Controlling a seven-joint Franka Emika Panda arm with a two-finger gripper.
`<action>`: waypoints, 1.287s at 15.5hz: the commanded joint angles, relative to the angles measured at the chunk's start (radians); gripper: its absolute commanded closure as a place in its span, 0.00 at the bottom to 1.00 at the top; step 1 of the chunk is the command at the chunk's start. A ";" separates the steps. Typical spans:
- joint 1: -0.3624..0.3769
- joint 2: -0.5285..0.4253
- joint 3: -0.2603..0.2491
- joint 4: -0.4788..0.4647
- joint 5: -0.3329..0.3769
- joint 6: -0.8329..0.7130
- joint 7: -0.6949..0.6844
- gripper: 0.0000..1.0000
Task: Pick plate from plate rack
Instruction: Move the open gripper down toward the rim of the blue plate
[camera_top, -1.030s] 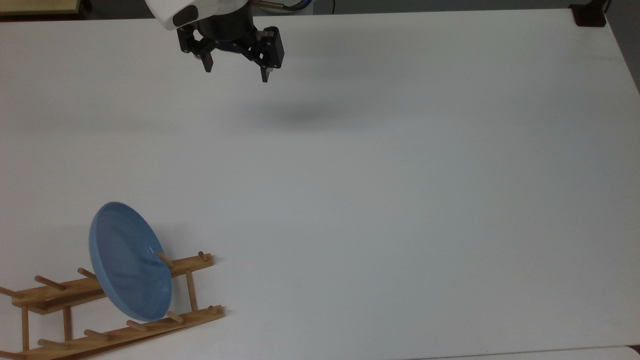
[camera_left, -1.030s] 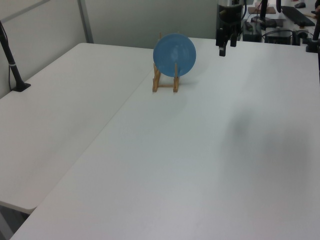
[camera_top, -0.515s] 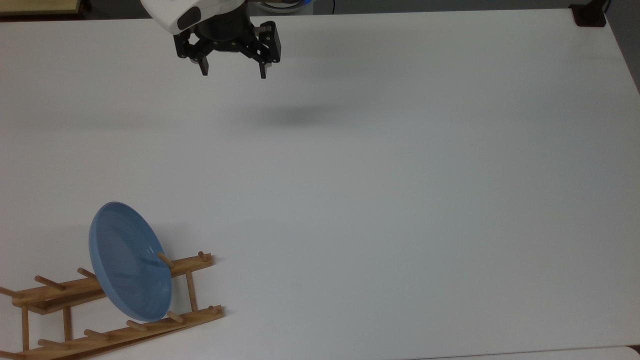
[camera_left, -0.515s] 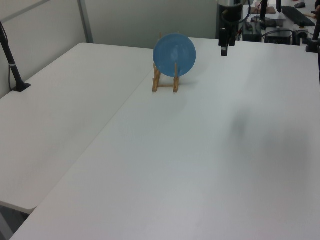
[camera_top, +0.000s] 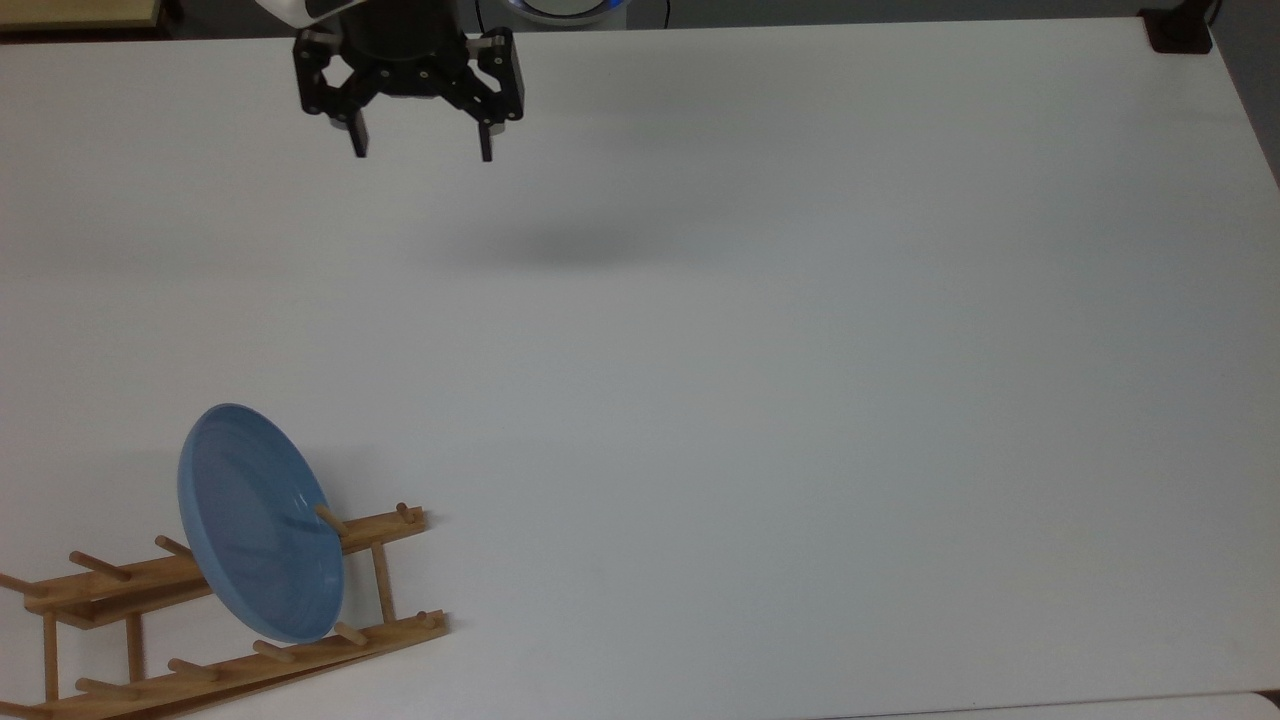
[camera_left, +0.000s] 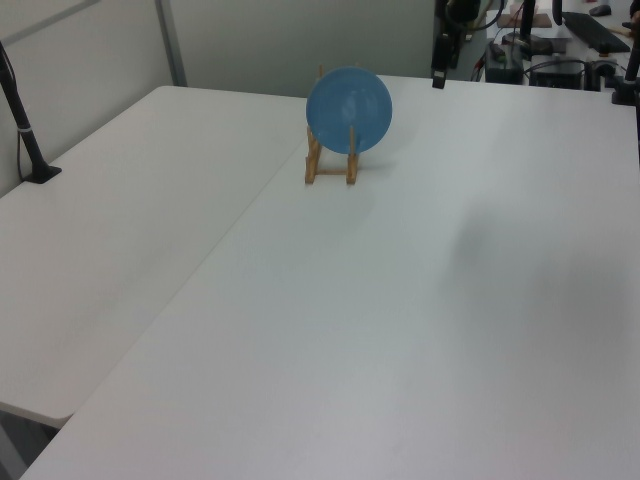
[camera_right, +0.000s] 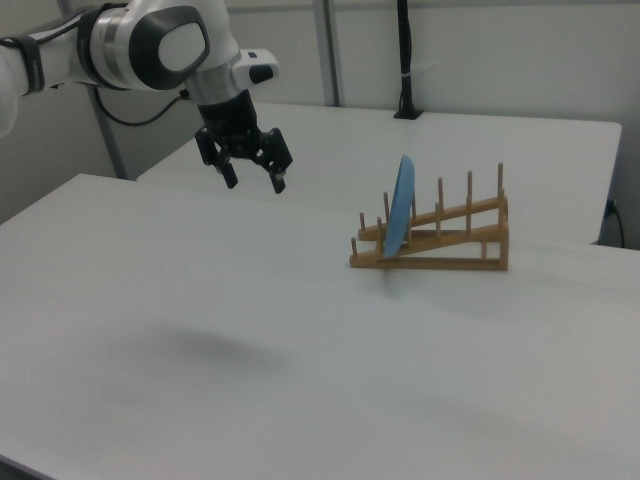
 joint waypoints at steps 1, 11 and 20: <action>-0.001 0.000 -0.002 -0.009 -0.073 0.148 -0.019 0.01; -0.016 0.262 -0.031 0.177 -0.391 0.436 0.134 0.25; -0.033 0.380 -0.120 0.201 -0.397 0.650 0.170 0.32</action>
